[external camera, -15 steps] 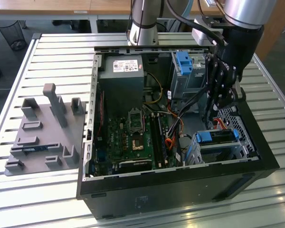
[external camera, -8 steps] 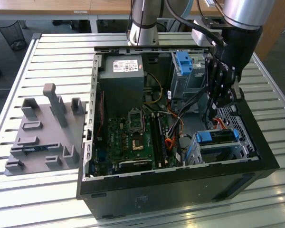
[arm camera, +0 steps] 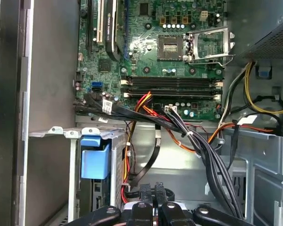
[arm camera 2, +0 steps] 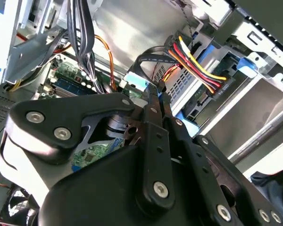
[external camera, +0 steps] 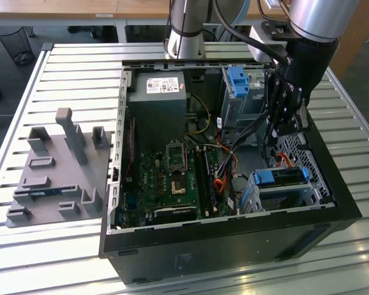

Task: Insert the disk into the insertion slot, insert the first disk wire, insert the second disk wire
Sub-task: 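Insert the second disk wire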

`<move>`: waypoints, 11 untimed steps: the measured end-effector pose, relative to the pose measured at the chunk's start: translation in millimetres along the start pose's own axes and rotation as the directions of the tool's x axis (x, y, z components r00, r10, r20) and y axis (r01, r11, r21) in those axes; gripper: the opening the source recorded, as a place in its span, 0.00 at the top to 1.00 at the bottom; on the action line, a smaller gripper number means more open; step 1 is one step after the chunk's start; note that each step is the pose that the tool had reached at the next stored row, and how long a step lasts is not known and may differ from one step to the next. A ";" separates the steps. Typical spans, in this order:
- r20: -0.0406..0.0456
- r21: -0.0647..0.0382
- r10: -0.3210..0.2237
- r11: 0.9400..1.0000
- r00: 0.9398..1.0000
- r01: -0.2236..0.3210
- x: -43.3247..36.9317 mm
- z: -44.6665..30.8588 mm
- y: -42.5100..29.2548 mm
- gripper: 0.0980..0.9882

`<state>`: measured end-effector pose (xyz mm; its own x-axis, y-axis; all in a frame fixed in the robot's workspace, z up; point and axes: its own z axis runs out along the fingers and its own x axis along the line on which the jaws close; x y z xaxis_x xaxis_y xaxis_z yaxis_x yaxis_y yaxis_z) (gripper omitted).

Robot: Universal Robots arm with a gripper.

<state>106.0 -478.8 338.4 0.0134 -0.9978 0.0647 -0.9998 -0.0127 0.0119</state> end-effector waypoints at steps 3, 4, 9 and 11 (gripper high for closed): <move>-0.002 0.000 0.000 1.000 1.000 0.000 1.6 0.1 0.0 0.94; -0.003 0.000 0.000 1.000 1.000 0.000 2.3 0.2 0.0 0.94; -0.004 0.000 0.000 1.000 1.000 0.000 9.8 0.7 0.1 0.94; -0.004 0.000 0.000 1.000 1.000 0.000 14.5 0.9 0.2 0.94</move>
<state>106.1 -493.3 338.4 0.0134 -0.9975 0.0687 -0.9998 -0.0126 0.0119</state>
